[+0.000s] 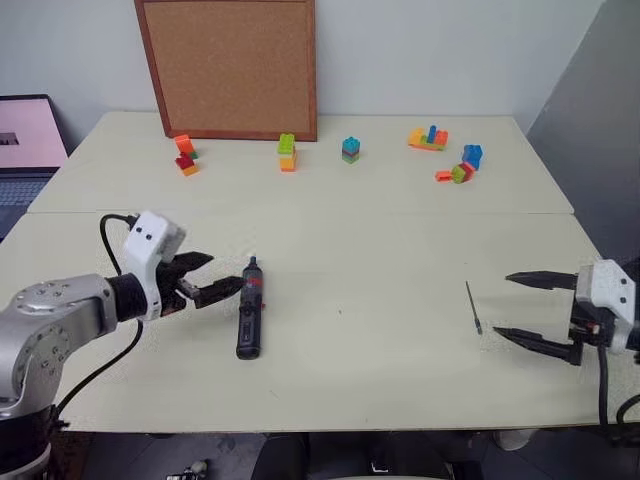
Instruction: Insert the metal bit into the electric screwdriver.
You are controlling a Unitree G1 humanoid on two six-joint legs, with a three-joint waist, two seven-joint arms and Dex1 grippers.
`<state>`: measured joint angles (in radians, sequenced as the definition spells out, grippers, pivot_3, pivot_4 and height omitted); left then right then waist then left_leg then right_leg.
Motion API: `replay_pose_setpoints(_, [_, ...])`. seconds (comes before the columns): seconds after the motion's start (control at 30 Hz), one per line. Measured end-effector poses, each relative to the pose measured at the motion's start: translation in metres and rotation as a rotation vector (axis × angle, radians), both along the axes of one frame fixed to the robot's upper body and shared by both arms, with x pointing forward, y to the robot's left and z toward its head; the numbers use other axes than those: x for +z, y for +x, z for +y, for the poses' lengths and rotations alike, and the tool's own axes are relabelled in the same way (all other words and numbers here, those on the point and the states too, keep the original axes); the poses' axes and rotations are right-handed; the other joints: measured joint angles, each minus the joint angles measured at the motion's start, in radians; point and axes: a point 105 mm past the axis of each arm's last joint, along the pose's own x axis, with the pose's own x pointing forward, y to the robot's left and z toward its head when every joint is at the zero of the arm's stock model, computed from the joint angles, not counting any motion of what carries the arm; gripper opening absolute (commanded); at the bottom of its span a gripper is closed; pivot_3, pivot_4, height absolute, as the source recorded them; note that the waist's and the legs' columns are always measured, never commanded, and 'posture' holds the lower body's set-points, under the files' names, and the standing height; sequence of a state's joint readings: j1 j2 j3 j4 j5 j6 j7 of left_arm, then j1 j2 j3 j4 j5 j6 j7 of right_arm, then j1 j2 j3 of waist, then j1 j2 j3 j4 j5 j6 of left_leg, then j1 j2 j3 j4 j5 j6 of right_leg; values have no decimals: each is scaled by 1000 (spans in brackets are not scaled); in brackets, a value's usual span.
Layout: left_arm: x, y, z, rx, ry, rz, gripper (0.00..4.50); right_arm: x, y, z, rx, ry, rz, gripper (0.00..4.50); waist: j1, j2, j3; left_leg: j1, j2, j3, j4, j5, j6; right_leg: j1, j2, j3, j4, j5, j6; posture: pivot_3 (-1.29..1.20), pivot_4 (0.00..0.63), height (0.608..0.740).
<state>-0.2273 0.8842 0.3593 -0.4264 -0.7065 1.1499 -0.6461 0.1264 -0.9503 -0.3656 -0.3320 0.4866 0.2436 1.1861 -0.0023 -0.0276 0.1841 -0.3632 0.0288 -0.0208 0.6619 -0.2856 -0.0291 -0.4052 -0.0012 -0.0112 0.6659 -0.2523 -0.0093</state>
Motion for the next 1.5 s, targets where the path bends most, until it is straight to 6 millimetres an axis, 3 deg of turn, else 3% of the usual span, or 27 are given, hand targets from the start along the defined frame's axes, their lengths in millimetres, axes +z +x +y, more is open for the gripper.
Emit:
replay_pose_setpoints(0.27, [-5, 34, -10, 119, 26, 182, 4500, 5, 7, 49, 147, 113, -15, 4469, 0, -1, 0, -1, -2, -2, 1, 0, 0, -1, 1, 0, 0, 1, 1, 0, 150, 740])
replay_pose_setpoints(0.47, [-20, 38, -16, 146, 65, 355, 4500, 20, 9, 79, 252, 178, -28, 4469, -4, -1, 0, -1, -1, -3, 1, 0, 0, -1, 1, 1, 0, 0, 1, 0, 150, 740])
replay_pose_setpoints(0.63, [-26, 44, -13, 181, 81, 428, 4500, 19, 6, 95, 302, 199, -18, 4469, -2, -1, 0, -1, -1, -4, 1, 0, -1, -1, 1, 0, 0, 0, 1, 0, 150, 740])
replay_pose_setpoints(1.03, [-43, 62, -34, 199, 86, 532, 4500, 18, -2, 107, 304, 219, -32, 4469, -2, -1, 0, -2, -1, -4, 1, 0, -1, -2, -2, 1, 0, 1, 1, 0, 150, 740])
replay_pose_setpoints(1.5, [-50, 71, -32, 300, 121, 576, 4500, 14, -9, 112, 302, 227, -21, 4469, 0, -1, 0, -1, -1, -5, 1, 1, -2, -2, -2, 1, 3, 1, 1, 0, 150, 740])
